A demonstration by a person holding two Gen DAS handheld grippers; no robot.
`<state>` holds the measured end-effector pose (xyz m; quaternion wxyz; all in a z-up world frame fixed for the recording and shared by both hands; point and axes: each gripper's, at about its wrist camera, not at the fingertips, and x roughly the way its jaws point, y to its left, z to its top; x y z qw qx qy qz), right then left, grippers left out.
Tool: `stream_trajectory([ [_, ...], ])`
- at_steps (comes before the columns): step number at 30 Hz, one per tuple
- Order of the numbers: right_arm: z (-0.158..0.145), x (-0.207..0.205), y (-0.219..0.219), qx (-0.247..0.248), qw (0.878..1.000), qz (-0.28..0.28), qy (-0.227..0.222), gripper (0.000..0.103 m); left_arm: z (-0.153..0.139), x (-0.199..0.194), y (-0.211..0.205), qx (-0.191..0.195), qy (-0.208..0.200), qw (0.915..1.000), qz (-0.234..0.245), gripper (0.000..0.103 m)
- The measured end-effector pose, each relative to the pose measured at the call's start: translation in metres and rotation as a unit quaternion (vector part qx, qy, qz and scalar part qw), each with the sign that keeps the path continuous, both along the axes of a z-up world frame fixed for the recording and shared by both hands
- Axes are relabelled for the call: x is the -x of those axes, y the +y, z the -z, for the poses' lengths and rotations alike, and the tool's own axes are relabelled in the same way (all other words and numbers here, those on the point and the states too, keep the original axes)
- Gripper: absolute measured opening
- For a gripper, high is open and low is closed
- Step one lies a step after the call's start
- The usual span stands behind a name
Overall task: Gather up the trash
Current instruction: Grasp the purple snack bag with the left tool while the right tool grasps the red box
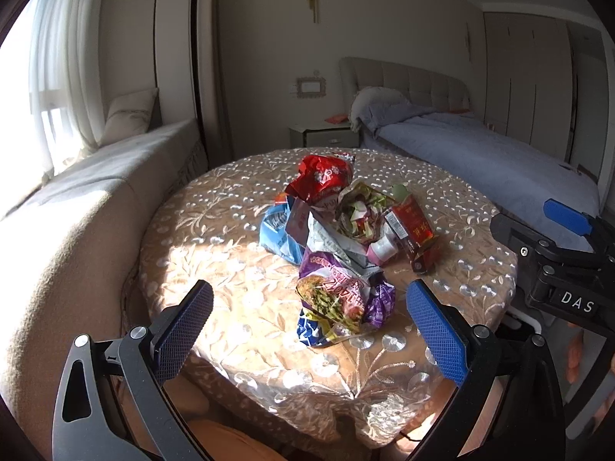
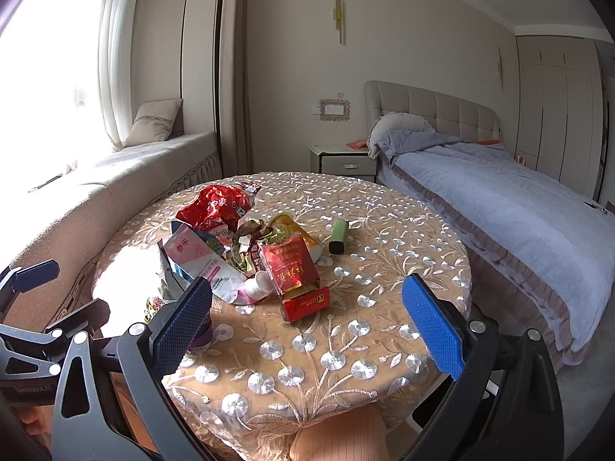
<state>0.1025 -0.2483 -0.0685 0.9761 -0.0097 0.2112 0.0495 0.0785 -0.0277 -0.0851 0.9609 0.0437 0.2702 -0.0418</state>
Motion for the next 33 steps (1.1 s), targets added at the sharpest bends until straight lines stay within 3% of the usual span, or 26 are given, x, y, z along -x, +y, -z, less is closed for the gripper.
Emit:
stream_trajectory([
  [8,0.034,-0.054,-0.003,0.018,0.998,-0.031,0.051,0.099,0.03,-0.043,-0.014,-0.001,0.054,0.9985,0.013,0.098],
  [13,0.056,-0.097,-0.007,0.003,0.99,-0.089,0.105,0.099,0.048,-0.068,-0.024,-0.022,0.077,0.9968,0.01,0.098],
  [20,0.078,-0.136,-0.005,0.039,0.982,-0.119,0.138,0.099,0.067,-0.099,-0.019,0.004,0.111,0.9938,0.0,0.098],
  [22,0.08,-0.139,-0.006,0.027,0.98,-0.136,0.141,0.091,0.069,-0.106,-0.015,0.015,0.116,0.9931,0.001,0.098],
  [23,0.081,-0.14,-0.007,0.019,0.978,-0.149,0.145,0.07,0.07,-0.109,-0.014,0.018,0.116,0.993,0.0,0.097],
  [24,0.083,-0.14,-0.007,0.014,0.976,-0.157,0.149,0.057,0.07,-0.111,-0.014,0.018,0.116,0.9931,-0.001,0.094],
  [25,0.084,-0.141,-0.008,0.013,0.976,-0.158,0.148,0.058,0.071,-0.113,-0.014,0.017,0.113,0.9934,-0.001,0.086],
  [28,0.08,-0.137,-0.01,0.007,0.978,-0.156,0.136,0.055,0.072,-0.116,-0.017,0.008,0.115,0.9933,-0.004,0.078],
  [33,0.069,-0.123,-0.023,-0.013,0.981,-0.148,0.121,0.055,0.064,-0.105,-0.02,0.013,0.101,0.9948,-0.003,0.076],
])
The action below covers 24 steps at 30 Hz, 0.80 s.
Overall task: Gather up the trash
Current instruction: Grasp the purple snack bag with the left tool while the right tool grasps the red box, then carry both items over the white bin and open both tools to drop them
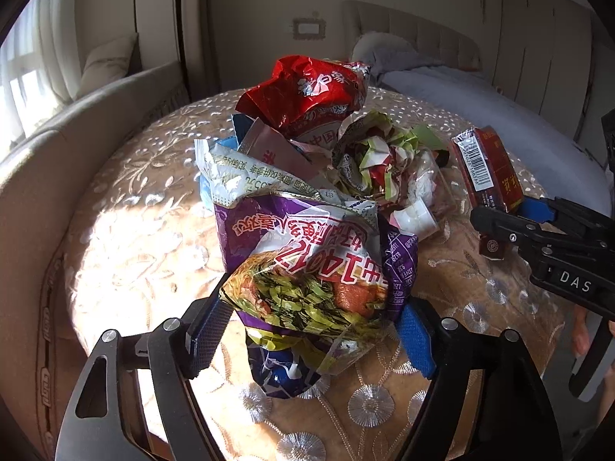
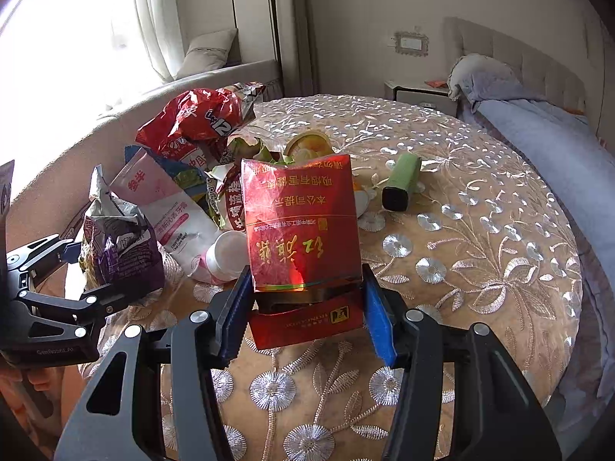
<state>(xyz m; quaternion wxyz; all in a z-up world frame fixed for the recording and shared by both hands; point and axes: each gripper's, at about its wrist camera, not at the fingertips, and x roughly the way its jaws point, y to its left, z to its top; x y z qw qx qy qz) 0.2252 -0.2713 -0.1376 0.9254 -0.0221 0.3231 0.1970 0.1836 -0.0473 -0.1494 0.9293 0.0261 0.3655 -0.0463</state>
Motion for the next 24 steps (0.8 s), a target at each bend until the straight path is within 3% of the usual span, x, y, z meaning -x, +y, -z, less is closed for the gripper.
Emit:
stream_trajectory([
  [10,-0.03,0.048,-0.03,-0.01,0.999,0.03,-0.041,0.055,-0.039,0.035,-0.022,0.006,-0.044,0.9986,0.029,0.076],
  [24,-0.032,0.113,-0.133,-0.011,0.988,0.147,-0.044,0.055,-0.049,0.062,-0.142,-0.007,-0.059,0.9839,0.169,0.076],
])
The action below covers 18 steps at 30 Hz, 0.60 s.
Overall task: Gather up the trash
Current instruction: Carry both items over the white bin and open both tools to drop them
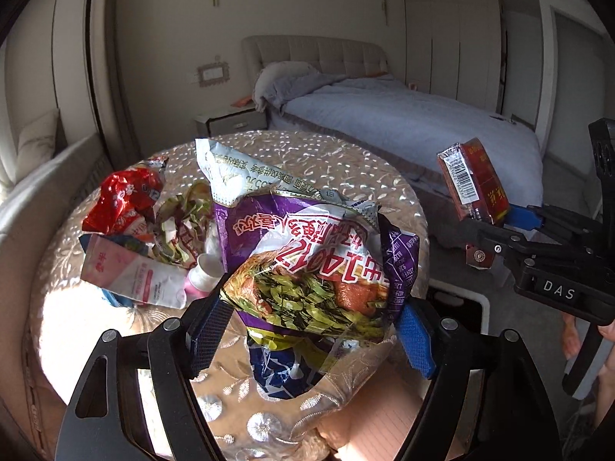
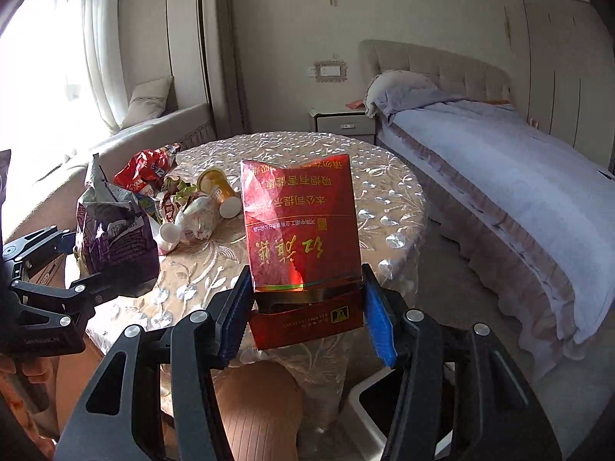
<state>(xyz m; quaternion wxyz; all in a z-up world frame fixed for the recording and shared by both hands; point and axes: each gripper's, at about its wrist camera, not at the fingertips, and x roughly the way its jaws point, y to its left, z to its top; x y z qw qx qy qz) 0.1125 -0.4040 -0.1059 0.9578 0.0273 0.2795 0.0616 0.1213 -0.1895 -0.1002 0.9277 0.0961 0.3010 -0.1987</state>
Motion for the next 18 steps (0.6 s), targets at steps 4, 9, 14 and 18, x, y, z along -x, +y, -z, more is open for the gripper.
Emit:
stream_trajectory([
  [4,0.006,0.013,-0.026,0.002,0.999,0.035,0.007,0.055,0.005,0.001,-0.039,-0.008,0.004,0.9991,0.042,0.076],
  [9,0.019,0.028,-0.058,0.008,0.997,0.073,0.022,0.055,0.018,0.001,-0.085,-0.025,0.009,0.9952,0.095,0.076],
  [14,0.036,0.038,-0.085,0.0,0.994,0.1,0.041,0.055,0.037,-0.008,-0.117,-0.039,0.03,0.9907,0.127,0.076],
  [18,0.055,0.038,-0.103,-0.006,0.993,0.106,0.059,0.055,0.055,-0.019,-0.141,-0.053,0.053,0.9852,0.154,0.076],
])
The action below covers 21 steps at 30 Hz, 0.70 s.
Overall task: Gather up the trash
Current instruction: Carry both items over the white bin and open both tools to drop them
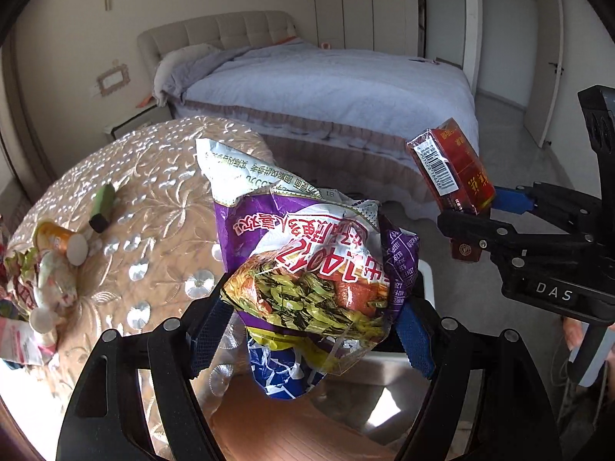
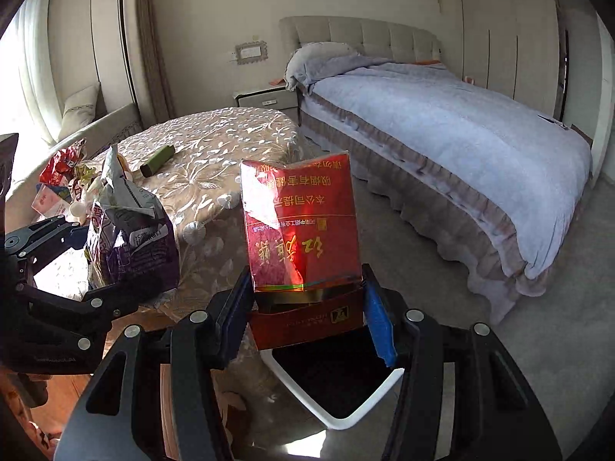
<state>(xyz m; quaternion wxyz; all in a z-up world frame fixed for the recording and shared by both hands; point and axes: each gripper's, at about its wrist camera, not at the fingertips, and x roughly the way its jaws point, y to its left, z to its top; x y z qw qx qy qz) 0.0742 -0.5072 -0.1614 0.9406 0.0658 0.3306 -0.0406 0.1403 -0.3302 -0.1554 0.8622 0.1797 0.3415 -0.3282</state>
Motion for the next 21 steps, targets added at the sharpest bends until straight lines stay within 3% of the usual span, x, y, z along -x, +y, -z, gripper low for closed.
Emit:
stream_trajectory([
  [5,0.042,-0.015,-0.022,0.0,0.999,-0.003,0.053,0.055,0.041,-0.013,-0.036,-0.026,0.038,0.9971,0.06,0.076],
  [8,0.076,-0.024,-0.032,0.02,0.996,-0.017,0.087,0.055,0.065,0.0,-0.065,-0.094,-0.046,0.9895,0.099,0.076],
  [11,0.113,-0.031,-0.037,0.068,0.988,-0.038,0.132,0.055,0.085,0.006,-0.089,-0.112,-0.03,0.9806,0.158,0.076],
  [14,0.139,-0.034,-0.047,0.072,0.982,-0.059,0.162,0.055,0.112,0.003,-0.105,-0.143,-0.036,0.9713,0.187,0.076],
  [19,0.168,-0.039,-0.056,0.074,0.973,-0.092,0.197,0.057,0.155,-0.018,-0.13,-0.178,0.0,0.963,0.203,0.077],
  [20,0.171,-0.04,-0.057,0.07,0.972,-0.099,0.202,0.065,0.163,-0.022,-0.133,-0.185,0.009,0.9611,0.205,0.08],
  [21,0.174,-0.04,-0.058,0.066,0.971,-0.103,0.206,0.09,0.17,-0.026,-0.137,-0.193,0.021,0.9587,0.208,0.096],
])
